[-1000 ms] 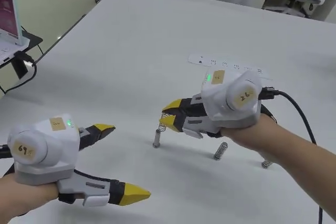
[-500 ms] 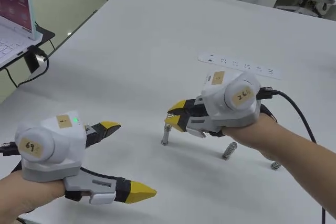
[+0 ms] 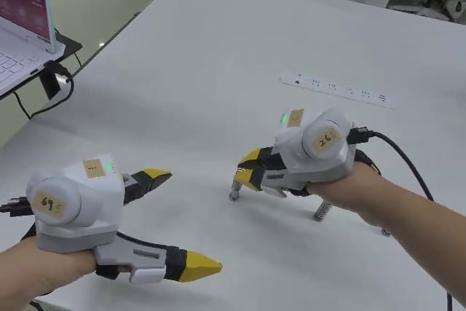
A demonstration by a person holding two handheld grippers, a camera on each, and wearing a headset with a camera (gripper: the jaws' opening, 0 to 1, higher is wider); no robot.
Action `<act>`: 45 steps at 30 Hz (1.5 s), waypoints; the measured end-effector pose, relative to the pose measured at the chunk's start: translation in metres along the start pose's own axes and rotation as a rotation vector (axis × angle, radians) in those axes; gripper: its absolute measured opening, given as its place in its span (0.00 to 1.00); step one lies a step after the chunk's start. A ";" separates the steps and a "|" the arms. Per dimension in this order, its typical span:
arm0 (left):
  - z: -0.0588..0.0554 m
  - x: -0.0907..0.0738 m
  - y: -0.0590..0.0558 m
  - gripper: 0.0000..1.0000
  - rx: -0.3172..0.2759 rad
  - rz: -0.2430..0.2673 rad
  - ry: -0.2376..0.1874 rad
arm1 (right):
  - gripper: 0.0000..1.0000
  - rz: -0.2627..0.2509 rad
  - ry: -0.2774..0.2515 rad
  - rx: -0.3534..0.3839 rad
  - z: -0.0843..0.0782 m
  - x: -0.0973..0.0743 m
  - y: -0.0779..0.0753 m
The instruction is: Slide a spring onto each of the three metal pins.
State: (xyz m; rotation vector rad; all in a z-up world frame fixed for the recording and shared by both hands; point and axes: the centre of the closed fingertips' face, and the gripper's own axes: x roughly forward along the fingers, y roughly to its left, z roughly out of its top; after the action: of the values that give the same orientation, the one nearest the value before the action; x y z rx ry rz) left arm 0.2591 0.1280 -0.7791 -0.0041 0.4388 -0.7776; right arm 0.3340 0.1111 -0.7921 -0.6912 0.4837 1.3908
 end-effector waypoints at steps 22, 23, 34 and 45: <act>0.002 0.004 -0.005 0.98 -0.004 -0.006 -0.003 | 0.19 -0.030 0.044 0.046 -0.017 0.008 -0.002; 0.004 0.004 -0.005 0.98 -0.002 -0.007 -0.004 | 0.21 -0.035 0.033 0.058 -0.016 0.007 -0.003; 0.022 0.007 -0.006 0.97 0.002 -0.010 -0.027 | 0.23 -0.086 -0.049 0.118 -0.006 -0.024 -0.006; 0.037 0.014 -0.015 0.97 0.015 -0.019 -0.036 | 0.33 -0.112 -0.192 0.233 -0.009 -0.069 0.003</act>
State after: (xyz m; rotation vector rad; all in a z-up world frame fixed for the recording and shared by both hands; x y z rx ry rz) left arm 0.2723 0.1016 -0.7482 -0.0079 0.3991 -0.7981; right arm 0.3226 0.0552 -0.7523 -0.3853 0.4394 1.2568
